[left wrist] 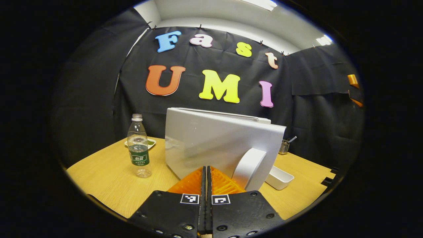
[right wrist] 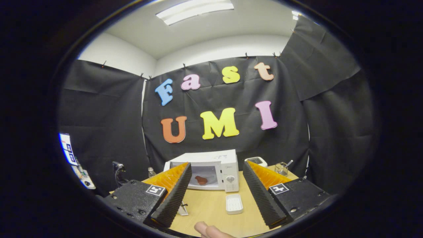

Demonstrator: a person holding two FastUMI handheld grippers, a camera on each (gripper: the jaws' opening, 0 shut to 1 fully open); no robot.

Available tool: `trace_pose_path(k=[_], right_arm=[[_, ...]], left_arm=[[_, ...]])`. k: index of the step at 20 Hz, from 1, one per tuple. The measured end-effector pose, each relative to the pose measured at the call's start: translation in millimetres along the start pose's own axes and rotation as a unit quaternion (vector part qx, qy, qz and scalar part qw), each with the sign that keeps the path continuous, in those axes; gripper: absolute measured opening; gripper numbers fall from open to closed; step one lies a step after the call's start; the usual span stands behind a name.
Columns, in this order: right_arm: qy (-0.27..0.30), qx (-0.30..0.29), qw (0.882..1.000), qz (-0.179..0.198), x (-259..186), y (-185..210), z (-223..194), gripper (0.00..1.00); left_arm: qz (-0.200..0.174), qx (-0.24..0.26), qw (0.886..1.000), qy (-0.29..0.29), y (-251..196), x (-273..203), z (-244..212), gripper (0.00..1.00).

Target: Open the microwave oven with the left hand, put the food in, and close the microwave oven.

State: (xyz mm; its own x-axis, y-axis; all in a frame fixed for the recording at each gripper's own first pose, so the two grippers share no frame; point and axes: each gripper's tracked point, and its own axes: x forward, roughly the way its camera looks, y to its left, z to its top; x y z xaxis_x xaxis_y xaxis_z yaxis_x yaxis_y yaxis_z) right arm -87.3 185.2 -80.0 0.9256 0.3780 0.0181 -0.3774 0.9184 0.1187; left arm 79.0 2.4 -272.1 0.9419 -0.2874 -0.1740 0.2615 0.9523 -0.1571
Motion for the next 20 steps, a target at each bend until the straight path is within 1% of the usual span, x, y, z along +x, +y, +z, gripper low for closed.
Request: trace_pose_path(k=[10, 14, 18, 20], right_arm=[[0.004, 0.02, 1.0, -0.022, 5.9, -39.9, -9.0, 0.99], [0.012, 0.028, 0.999, -0.027, 11.9, -51.2, -16.5, 0.99], [0.023, 0.037, 0.999, -0.023, 17.1, -59.7, -25.0, 0.99], [0.026, 0.035, 0.999, -0.019, 20.9, -64.6, -28.1, 0.99]], left_arm=[[-0.053, 0.012, 0.998, 0.015, -46.7, 58.1, -4.4, 0.0], [-0.057, 0.002, 0.998, 0.016, -61.1, 79.7, -3.2, 0.0], [-0.056, -0.003, 0.998, 0.005, -79.2, 101.5, 2.2, 0.0], [-0.063, -0.006, 0.998, 0.007, -91.0, 112.0, 2.8, 0.0]])
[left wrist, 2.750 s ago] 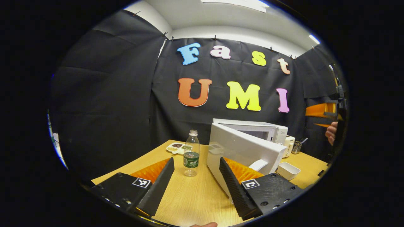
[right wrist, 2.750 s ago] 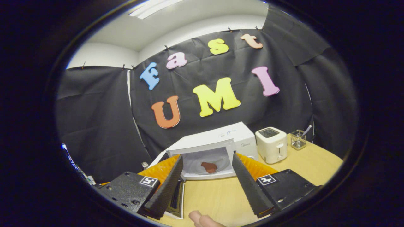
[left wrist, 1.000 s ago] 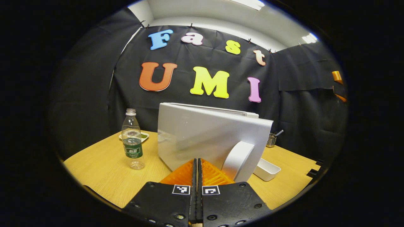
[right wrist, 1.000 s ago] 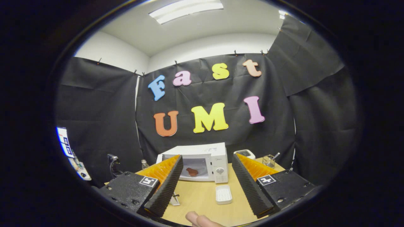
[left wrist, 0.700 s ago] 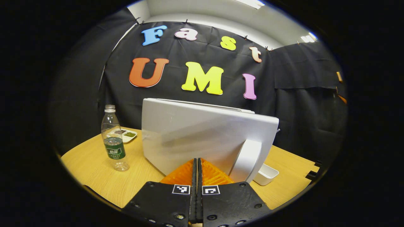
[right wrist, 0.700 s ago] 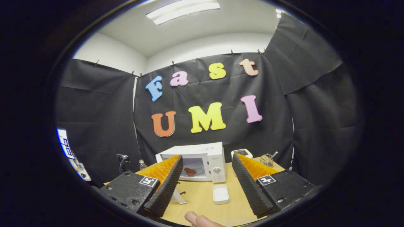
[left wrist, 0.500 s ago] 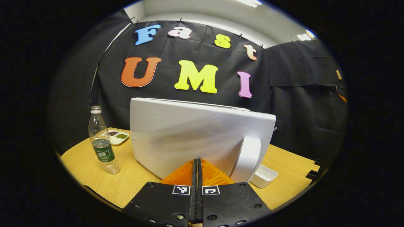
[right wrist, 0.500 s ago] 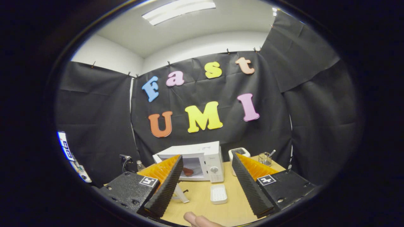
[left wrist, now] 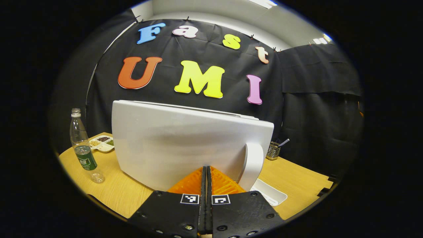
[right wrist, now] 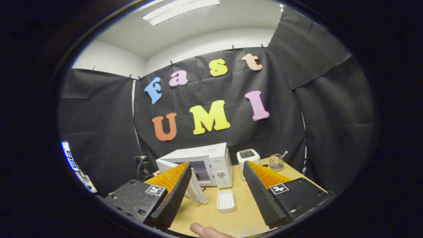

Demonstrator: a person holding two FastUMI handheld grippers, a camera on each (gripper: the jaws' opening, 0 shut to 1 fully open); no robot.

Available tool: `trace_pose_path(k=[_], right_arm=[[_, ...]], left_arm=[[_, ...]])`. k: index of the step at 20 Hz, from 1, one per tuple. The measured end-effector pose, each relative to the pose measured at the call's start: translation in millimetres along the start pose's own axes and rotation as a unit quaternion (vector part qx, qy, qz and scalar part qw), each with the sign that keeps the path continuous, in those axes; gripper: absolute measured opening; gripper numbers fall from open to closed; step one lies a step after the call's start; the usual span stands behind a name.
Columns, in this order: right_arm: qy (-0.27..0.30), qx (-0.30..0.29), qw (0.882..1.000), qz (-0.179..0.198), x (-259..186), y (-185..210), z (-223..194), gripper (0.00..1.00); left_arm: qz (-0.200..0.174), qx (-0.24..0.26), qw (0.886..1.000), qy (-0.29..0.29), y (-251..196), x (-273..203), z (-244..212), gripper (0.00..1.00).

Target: Open the microwave oven with the left hand, put the food in, and close the microwave oven.

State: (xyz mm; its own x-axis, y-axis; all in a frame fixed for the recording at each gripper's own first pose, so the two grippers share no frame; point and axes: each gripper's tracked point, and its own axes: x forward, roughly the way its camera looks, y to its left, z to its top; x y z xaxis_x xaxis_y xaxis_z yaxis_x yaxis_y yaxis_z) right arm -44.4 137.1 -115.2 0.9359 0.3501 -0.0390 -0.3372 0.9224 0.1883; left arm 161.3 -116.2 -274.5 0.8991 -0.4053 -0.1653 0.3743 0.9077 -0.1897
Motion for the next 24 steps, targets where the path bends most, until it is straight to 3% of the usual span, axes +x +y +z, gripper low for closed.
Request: trace_pose_path(k=[10, 18, 24], right_arm=[[-0.034, -0.04, 0.998, -0.025, 16.0, -50.9, 12.2, 0.99], [-0.003, -0.024, 1.0, -0.014, 46.9, -81.3, -15.8, 0.99], [0.038, 0.003, 0.999, -0.022, 67.2, -96.9, -43.3, 0.99]], left_arm=[[0.011, 0.026, 1.0, 0.004, -14.5, 69.1, 12.4, 0.0], [0.024, 0.063, 0.997, 0.021, -18.9, 110.9, 15.4, 0.01], [0.033, 0.028, 0.999, 0.032, -16.6, 117.0, 12.9, 0.02]])
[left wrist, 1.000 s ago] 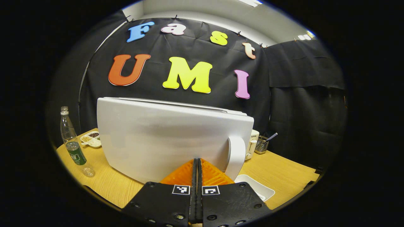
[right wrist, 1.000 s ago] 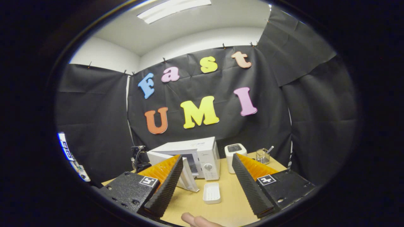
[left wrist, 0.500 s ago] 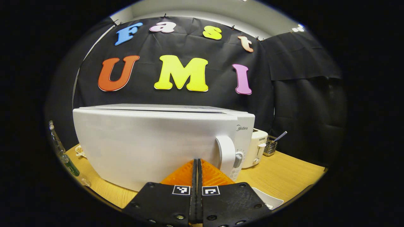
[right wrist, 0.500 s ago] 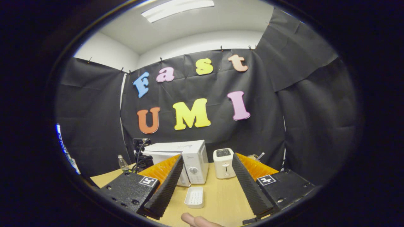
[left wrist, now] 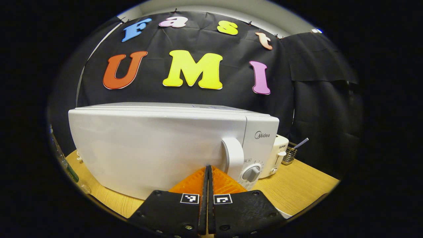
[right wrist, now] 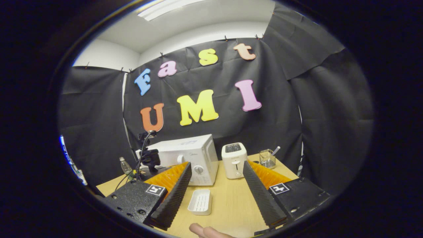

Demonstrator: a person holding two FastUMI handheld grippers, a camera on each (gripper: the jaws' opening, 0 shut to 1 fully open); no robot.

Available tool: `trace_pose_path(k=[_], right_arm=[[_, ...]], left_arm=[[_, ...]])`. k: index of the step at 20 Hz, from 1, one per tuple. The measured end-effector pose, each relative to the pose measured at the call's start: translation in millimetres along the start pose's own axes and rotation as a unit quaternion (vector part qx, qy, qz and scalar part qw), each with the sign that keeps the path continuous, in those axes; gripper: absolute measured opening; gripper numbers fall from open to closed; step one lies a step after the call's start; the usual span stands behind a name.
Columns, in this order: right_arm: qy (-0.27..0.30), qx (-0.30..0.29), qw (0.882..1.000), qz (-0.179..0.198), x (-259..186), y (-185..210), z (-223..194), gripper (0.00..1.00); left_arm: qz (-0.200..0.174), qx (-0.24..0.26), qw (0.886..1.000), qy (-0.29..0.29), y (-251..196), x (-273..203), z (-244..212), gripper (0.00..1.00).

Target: Open the microwave oven with the left hand, put the food in, and close the microwave oven.

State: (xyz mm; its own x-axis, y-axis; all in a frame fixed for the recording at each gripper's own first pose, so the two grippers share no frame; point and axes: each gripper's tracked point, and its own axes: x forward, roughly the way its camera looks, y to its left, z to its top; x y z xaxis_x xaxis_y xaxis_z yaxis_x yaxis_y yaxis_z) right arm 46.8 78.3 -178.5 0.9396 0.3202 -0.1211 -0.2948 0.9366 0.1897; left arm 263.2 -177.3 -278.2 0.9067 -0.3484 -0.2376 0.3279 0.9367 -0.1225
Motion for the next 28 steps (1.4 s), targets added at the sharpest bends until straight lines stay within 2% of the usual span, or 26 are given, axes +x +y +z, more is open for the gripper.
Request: trace_pose_path(k=[3, 5, 7, 8, 10, 16, 18, 21, 28], right_arm=[[0.003, 0.001, 1.0, -0.018, -7.2, -1.1, 1.7, 0.99], [-0.001, -0.005, 1.0, -0.028, -19.3, 3.1, 6.0, 0.99], [-0.009, -0.012, 0.999, -0.034, -36.5, 12.7, 14.8, 0.99], [-0.011, -0.02, 0.999, -0.036, -44.3, 16.4, 18.1, 0.99], [-0.019, -0.044, 0.998, -0.04, -60.0, 26.2, 24.9, 0.99], [-0.052, -0.076, 0.994, -0.066, -96.4, 43.5, 52.6, 0.99], [-0.054, -0.072, 0.993, -0.071, -103.0, 47.3, 56.3, 0.99], [-0.057, -0.086, 0.992, -0.074, -105.2, 53.1, 63.5, 0.99], [-0.063, -0.093, 0.992, -0.065, -107.0, 81.7, 73.8, 0.99]], left_arm=[[-0.003, 0.001, 1.0, 0.007, -0.7, -0.9, -2.4, 0.01], [-0.002, 0.021, 1.0, 0.014, 0.2, -1.4, -5.1, 0.01], [0.037, 0.041, 0.998, 0.029, 12.9, -8.8, -7.9, 0.01], [0.04, 0.049, 0.997, 0.032, 11.9, -19.2, -5.5, 0.01], [0.031, 0.059, 0.998, 0.014, 2.9, -47.8, 11.4, 0.01], [0.02, 0.032, 0.999, -0.01, -15.3, -159.7, 55.1, 0.01], [0.038, 0.027, 0.999, -0.016, -11.7, -199.2, 69.2, 0.01], [0.061, 0.019, 0.997, -0.044, -7.9, -257.3, 91.0, 0.92], [0.117, 0.046, 0.989, -0.079, 16.0, -353.5, 123.1, 0.92]])
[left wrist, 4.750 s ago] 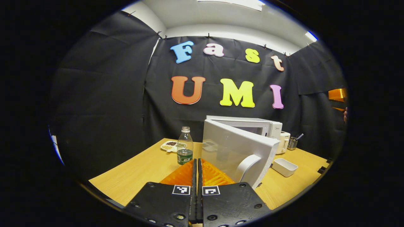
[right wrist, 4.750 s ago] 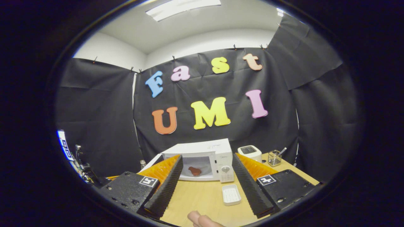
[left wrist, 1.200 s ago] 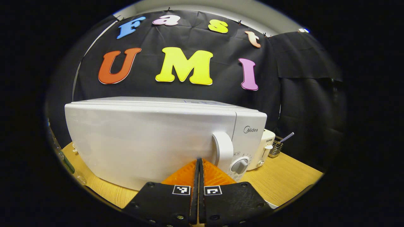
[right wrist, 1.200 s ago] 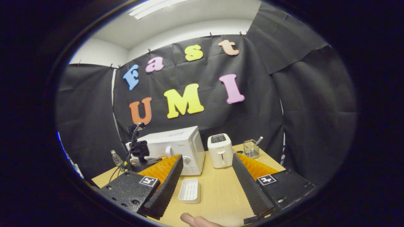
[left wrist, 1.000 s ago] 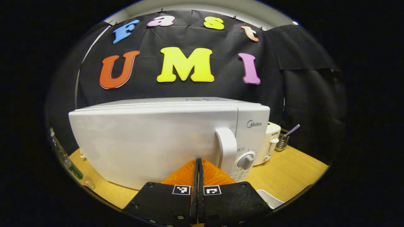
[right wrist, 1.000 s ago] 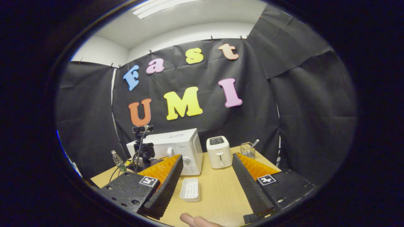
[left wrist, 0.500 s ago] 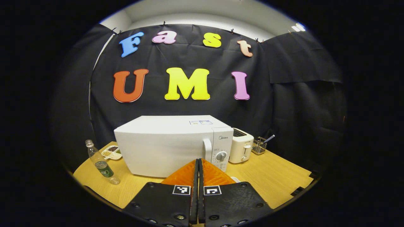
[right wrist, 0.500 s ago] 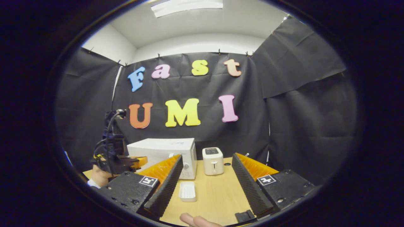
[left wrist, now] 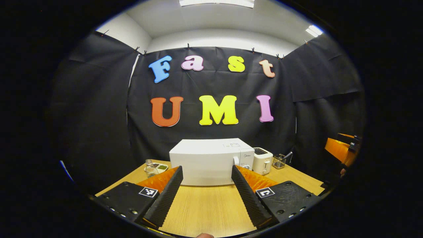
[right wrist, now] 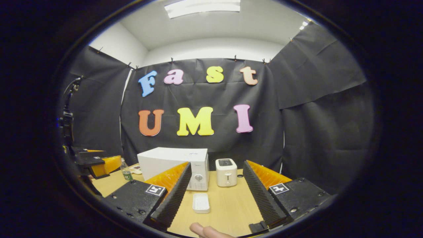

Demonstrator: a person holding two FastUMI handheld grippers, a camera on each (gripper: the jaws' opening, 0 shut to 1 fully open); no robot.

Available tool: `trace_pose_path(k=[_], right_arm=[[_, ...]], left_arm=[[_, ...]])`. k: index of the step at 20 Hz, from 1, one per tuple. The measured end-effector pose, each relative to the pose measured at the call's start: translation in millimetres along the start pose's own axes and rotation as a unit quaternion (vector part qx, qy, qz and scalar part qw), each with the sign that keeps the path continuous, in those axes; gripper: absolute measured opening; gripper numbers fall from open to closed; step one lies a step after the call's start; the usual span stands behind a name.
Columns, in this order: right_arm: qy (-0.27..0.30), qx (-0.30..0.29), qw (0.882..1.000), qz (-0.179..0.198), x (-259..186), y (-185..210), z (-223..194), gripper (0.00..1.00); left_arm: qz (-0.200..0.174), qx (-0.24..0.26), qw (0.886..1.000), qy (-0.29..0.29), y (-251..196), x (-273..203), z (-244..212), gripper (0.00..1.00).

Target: Open the microwave oven with the left hand, put the food in, and close the microwave oven.

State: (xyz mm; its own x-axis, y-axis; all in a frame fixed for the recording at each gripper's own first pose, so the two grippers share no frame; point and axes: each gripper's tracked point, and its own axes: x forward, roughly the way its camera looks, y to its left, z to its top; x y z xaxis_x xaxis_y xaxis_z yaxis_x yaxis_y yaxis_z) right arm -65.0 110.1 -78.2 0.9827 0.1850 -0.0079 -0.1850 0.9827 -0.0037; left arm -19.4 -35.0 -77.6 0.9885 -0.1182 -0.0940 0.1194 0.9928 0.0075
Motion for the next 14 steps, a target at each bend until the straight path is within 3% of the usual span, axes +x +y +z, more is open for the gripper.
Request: trace_pose_path(k=[6, 9, 14], right_arm=[[-0.023, 0.027, 0.999, 0.029, -14.9, 31.5, 28.0, 0.99], [-0.048, 0.028, 0.998, 0.019, -27.0, 24.4, 40.7, 0.99], [-0.053, 0.005, 0.999, 0.011, -40.0, 23.0, 44.8, 0.99]], left_arm=[[-0.001, 0.005, 0.999, -0.05, 6.9, -60.8, 31.6, 0.92], [-0.024, -0.002, 0.998, -0.065, -1.6, -80.8, 41.1, 0.92], [-0.02, 0.008, 0.998, -0.063, -0.1, -81.7, 37.8, 0.92]])
